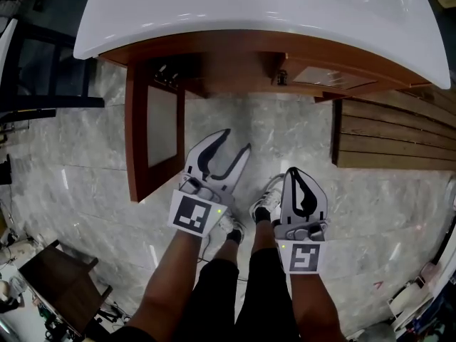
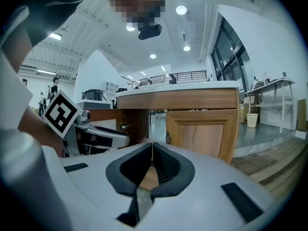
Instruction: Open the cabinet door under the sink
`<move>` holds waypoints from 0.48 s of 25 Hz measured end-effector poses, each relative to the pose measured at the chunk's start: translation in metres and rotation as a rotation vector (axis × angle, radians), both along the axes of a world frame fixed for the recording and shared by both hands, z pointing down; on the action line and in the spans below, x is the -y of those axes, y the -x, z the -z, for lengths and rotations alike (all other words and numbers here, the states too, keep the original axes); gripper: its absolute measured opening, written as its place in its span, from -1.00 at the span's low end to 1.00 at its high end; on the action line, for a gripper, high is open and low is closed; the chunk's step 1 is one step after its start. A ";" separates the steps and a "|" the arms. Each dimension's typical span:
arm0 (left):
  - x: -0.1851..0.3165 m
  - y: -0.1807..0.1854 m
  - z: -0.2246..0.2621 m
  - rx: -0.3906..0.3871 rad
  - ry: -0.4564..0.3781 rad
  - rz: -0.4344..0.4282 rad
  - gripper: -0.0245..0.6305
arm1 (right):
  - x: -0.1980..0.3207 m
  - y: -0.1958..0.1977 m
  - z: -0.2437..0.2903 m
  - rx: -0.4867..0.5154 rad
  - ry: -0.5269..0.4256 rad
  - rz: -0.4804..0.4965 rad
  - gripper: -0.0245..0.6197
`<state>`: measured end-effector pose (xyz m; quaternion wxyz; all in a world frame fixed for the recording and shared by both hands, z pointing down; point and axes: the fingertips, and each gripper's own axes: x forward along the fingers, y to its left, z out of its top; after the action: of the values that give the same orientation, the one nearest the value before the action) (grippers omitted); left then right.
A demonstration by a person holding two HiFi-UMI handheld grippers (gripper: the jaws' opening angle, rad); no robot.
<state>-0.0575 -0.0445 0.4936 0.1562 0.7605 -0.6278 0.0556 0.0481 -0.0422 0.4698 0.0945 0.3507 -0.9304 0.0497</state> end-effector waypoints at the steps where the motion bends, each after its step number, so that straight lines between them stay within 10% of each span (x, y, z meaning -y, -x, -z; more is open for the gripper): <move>1: 0.007 -0.002 -0.002 -0.001 0.001 -0.016 -0.32 | 0.004 -0.001 -0.001 -0.003 0.002 -0.002 -0.85; 12: 0.079 -0.003 -0.011 -0.022 -0.034 -0.090 0.12 | 0.044 -0.002 -0.007 0.011 0.011 0.002 -0.85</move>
<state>-0.0541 -0.1236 0.5049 0.1473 0.7910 -0.5922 0.0436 0.0499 -0.0861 0.4772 0.0915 0.3491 -0.9309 0.0564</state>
